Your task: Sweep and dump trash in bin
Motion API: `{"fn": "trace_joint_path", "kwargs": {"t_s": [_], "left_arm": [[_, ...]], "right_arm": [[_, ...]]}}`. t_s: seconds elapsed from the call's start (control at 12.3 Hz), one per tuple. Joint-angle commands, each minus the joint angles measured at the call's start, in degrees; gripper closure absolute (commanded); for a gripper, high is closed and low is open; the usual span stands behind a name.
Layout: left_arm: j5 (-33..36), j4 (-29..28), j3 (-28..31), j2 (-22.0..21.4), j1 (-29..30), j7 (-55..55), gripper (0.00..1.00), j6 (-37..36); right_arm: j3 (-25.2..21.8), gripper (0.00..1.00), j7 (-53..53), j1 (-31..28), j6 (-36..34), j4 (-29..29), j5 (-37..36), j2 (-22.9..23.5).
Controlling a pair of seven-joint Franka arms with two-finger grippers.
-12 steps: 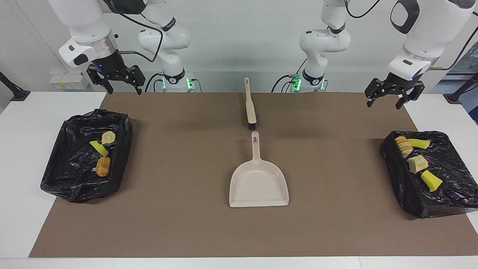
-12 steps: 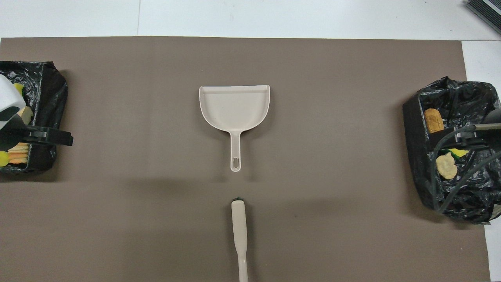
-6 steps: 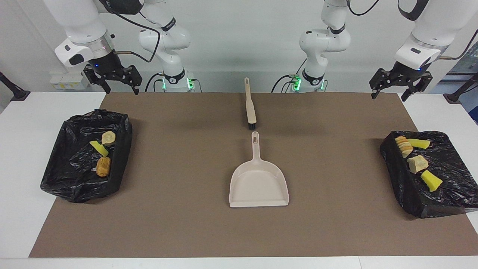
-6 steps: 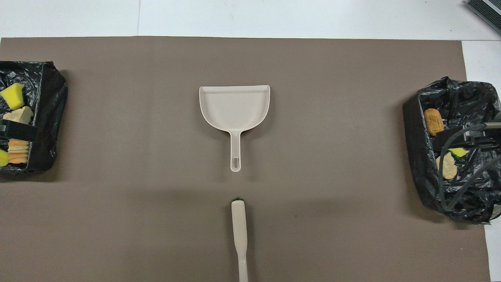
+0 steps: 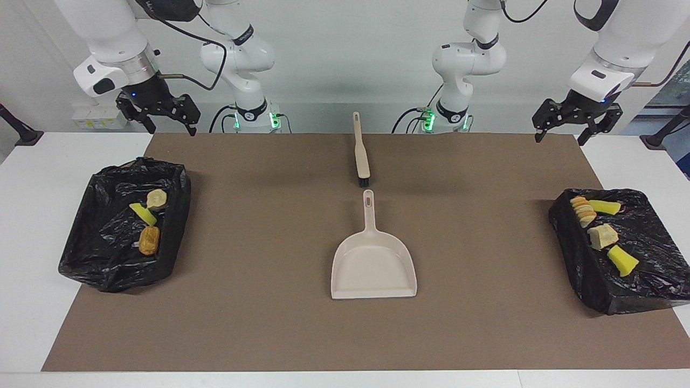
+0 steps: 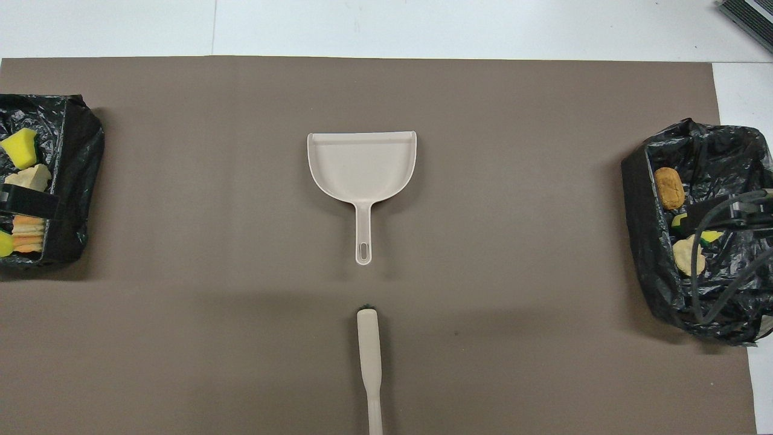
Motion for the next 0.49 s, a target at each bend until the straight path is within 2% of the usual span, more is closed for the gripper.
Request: {"fn": "trace_joint_path", "kwargs": {"t_s": [0.0, 0.41], "left_arm": [[-2.0, 1.6, 0.1, 0.6, 0.4, -4.1, 0.00, -0.9], [-1.5, 1.8, 0.1, 0.7, 0.2, -4.1, 0.00, -0.7]], "right_arm": [[1.1, 0.00, 1.1, -0.8, 0.2, -1.0, 1.1, -1.0], [1.0, 0.00, 0.9, -0.8, 3.6, -1.0, 0.2, -0.5]]}}
